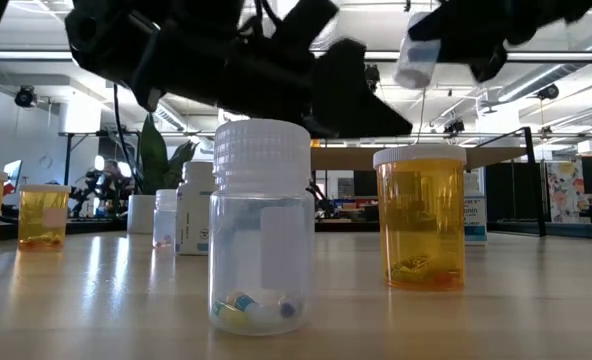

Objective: Pick and place medicine bottles onto shelf by color
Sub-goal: Put the transparent pill bottle on the shelf aligned with the other transparent pill bottle

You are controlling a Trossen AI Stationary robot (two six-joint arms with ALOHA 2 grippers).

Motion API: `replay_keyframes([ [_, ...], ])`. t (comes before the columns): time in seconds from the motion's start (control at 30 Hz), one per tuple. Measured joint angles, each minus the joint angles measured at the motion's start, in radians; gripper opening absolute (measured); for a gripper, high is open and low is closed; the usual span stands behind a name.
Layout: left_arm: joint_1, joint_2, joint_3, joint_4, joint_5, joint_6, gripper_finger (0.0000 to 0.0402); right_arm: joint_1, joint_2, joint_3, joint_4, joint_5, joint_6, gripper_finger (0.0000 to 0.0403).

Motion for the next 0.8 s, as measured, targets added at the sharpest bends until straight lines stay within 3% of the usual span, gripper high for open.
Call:
replay_keyframes([
  [0.13, 0.023, 0.0, 0.001, -0.052, 0.002, -0.09, 0.0305, -0.05, -0.07, 0.142, -0.38, 0.004, 0.106, 0.0136],
  [0.23, 0.031, 0.0, 0.0, -0.052, 0.006, -0.139, 0.0313, -0.125, -0.073, 0.214, -0.49, 0.006, 0.046, 0.0136],
  [0.37, 0.03, 0.0, 0.0, -0.054, 0.008, -0.141, 0.0315, -0.288, -0.051, 0.258, -0.487, -0.052, -0.13, 0.0136],
  [0.53, 0.029, 0.0, 0.0, -0.052, 0.012, -0.142, 0.0315, -0.593, 0.018, 0.298, -0.436, -0.297, -0.27, 0.0137],
  [0.67, 0.029, -0.001, 0.0, -0.053, 0.013, -0.142, 0.0315, -0.828, 0.102, 0.332, -0.373, -0.484, -0.306, 0.0137],
  [0.8, 0.029, -0.001, 0.0, -0.052, 0.014, -0.142, 0.0315, -0.979, 0.196, 0.374, -0.33, -0.588, -0.31, 0.0137],
])
